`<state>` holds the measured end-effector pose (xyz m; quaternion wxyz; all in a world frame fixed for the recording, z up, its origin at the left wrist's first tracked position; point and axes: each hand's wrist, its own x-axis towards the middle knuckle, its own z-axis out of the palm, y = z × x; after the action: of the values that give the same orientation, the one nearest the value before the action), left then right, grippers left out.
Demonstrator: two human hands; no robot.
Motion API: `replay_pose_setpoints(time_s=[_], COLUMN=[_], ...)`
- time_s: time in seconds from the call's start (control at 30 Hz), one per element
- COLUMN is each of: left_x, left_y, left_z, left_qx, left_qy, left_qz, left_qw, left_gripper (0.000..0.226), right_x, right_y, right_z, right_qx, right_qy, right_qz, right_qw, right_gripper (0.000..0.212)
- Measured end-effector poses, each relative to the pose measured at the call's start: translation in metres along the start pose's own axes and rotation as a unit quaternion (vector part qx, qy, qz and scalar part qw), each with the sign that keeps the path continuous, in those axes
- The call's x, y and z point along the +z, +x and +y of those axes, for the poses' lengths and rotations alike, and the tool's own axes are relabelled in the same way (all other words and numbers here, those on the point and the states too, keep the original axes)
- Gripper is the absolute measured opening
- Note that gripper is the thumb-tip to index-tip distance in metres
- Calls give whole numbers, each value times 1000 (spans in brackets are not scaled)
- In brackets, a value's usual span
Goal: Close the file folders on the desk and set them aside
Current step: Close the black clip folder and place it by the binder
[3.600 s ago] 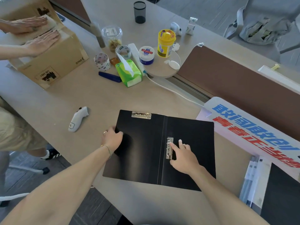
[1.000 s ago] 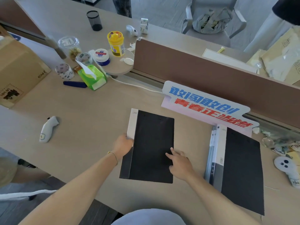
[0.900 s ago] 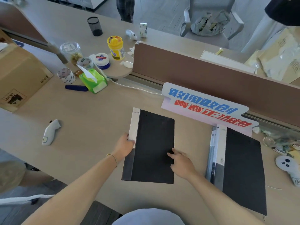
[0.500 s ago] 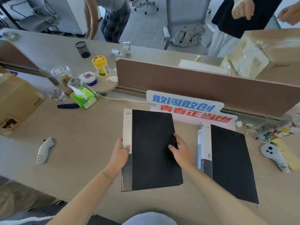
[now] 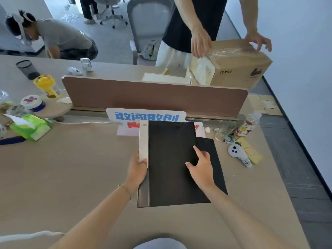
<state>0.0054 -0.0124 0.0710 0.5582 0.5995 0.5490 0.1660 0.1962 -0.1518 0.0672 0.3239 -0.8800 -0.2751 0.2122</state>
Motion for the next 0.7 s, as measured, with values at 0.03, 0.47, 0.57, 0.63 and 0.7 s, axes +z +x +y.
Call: replay_pose_setpoints(time_s=[0.03,0.47,0.57,0.63,0.7], left_x=[13,126,138,143,145], left_y=[0,3,9,14,18], left_z=[4,13,11,7,4], left_qx=[9,28,24,21,7], left_qy=[14,161,180,190,197], left_qz=[-7,-20,-16,-16,-16], left_qw=[1000,986,983,981,980], left_gripper=[39,38,42,44,44], right_x=[-8,-60,-60,-57,-52], right_y=[2,34,41,48,54], right_z=[10,101,111,117,119], right_qx=[5,92,108,124,143], right_qy=[-13,-18,2,17,39], right_qz=[3,-44,-69,-86,-105], right_qw=[1000,995,992,988,983], right_gripper=[74,70,65,63,64])
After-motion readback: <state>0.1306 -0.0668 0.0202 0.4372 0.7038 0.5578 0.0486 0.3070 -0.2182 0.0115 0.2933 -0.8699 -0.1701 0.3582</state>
